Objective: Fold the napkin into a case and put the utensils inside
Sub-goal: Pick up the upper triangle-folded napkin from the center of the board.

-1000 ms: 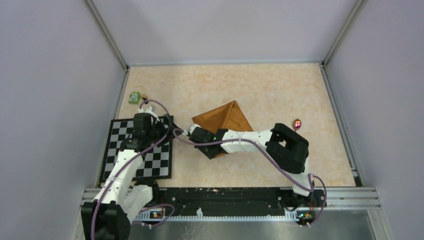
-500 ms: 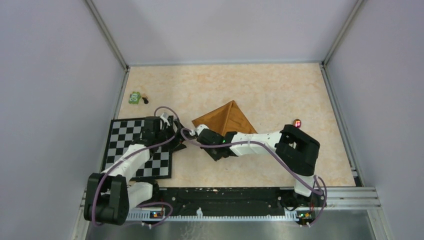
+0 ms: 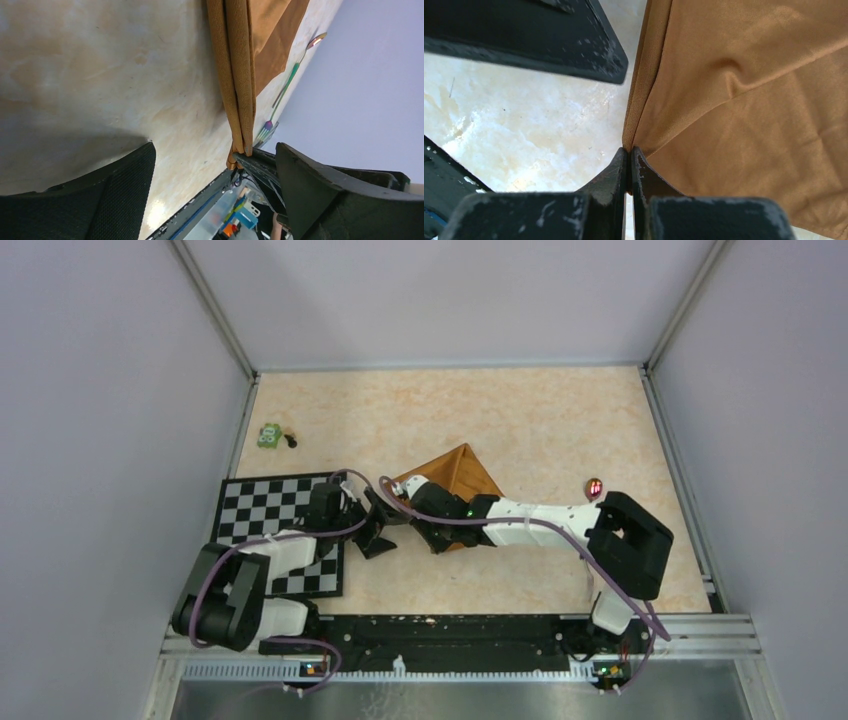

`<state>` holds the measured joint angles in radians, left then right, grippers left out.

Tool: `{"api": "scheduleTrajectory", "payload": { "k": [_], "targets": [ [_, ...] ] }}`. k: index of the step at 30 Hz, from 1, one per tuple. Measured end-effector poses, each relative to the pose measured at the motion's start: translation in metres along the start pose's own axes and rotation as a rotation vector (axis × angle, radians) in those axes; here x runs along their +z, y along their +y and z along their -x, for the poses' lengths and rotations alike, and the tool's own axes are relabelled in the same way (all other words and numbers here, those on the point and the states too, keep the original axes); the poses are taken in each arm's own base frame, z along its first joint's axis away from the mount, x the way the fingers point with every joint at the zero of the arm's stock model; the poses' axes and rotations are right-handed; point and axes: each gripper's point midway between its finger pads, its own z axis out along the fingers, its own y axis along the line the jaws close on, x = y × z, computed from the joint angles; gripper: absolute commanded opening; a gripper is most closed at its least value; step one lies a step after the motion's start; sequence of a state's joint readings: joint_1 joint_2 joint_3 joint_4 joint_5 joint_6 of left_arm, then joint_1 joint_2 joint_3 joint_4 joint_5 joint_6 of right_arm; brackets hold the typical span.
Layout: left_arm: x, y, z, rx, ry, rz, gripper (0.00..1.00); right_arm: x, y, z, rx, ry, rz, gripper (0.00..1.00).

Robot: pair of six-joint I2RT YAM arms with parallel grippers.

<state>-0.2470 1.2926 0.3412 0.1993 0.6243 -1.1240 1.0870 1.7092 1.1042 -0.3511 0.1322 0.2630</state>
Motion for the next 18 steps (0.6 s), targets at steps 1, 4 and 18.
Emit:
{"api": "scheduleTrajectory", "payload": {
  "k": [1, 4, 18],
  "targets": [
    [0.002, 0.000, -0.002, -0.005, 0.011, -0.002, 0.92, -0.001, 0.000, 0.002, 0.002, -0.005, 0.004, 0.00],
    [0.007, -0.001, -0.006, -0.019, 0.030, -0.006, 0.92, 0.000, 0.000, 0.002, 0.008, -0.009, 0.010, 0.00],
    [0.033, -0.011, 0.024, -0.067, 0.018, -0.013, 0.73, -0.005, -0.003, -0.008, 0.029, 0.002, 0.035, 0.00]
  ]
}}
